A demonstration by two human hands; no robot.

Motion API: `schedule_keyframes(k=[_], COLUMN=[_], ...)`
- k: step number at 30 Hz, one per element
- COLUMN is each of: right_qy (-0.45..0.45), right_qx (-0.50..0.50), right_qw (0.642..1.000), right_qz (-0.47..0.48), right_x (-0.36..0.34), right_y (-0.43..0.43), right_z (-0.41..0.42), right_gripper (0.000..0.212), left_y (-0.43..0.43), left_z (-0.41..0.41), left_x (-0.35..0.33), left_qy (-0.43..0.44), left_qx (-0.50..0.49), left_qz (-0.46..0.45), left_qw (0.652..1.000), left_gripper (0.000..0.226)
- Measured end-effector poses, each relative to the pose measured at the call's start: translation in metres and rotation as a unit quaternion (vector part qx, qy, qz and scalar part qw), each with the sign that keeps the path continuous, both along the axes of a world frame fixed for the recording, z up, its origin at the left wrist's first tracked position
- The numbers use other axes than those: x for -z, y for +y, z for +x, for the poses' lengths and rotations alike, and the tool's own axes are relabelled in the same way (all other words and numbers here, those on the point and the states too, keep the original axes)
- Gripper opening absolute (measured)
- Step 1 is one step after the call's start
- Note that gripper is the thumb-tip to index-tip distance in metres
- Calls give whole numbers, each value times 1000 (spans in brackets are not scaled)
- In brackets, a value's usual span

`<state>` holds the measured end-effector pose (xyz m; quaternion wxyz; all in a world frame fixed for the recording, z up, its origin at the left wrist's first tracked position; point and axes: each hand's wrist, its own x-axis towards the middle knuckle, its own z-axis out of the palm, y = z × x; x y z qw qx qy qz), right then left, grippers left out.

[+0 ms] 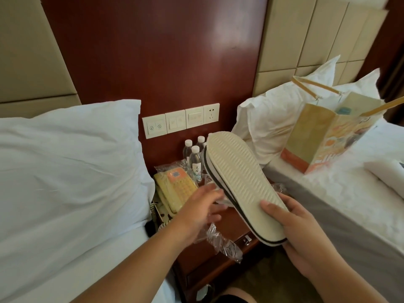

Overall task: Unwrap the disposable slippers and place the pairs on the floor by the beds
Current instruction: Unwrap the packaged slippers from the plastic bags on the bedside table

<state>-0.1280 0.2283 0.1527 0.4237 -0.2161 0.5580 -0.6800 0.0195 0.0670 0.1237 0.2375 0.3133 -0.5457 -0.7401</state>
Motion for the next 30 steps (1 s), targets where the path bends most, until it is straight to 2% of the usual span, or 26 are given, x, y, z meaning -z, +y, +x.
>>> schedule_keyframes(k=[4, 6, 9, 11, 13, 16, 18, 20, 24, 27, 30], right_qy=[46, 152, 376, 485, 548, 591, 585, 560, 461, 376, 282], right_qx=[6, 33, 30, -15, -49, -73, -82, -79, -35, 58, 75], right_qw=[999, 986, 921, 865, 818, 779, 783, 802, 873, 917, 946], right_qz=[10, 51, 99, 124, 165, 195, 195, 192, 153, 124, 140], right_x=[3, 4, 2, 3, 5, 3, -1, -2, 4, 11, 27], right_y=[5, 9, 16, 17, 14, 3, -6, -19, -50, -60, -79], right_z=[20, 27, 36, 44, 52, 59, 60, 59, 51, 41, 28], right_gripper=[40, 42, 61, 86, 108, 109, 99, 84, 32, 30, 34], left_y=[30, 37, 44, 47, 47, 40, 33, 23, -16, -37, -64], left_z=[4, 9, 18, 21, 23, 28, 32, 34, 34, 44, 47], left_x=[-6, -5, -1, 1, 2, 7, 9, 12, 31, 51, 76], left_qy=[117, 158, 176, 160, 123, 95, 84, 65, -17, -85, -139], left_qx=[22, 36, 39, 27, -5, -43, -40, -64, -154, -217, -233], left_qz=[78, 97, 105, 80, 36, -13, -38, -37, -60, -97, -107], left_qw=[990, 982, 978, 984, 992, 994, 995, 995, 986, 968, 956], left_gripper=[35, 32, 29, 27, 24, 36, 49, 53, 60, 62, 59])
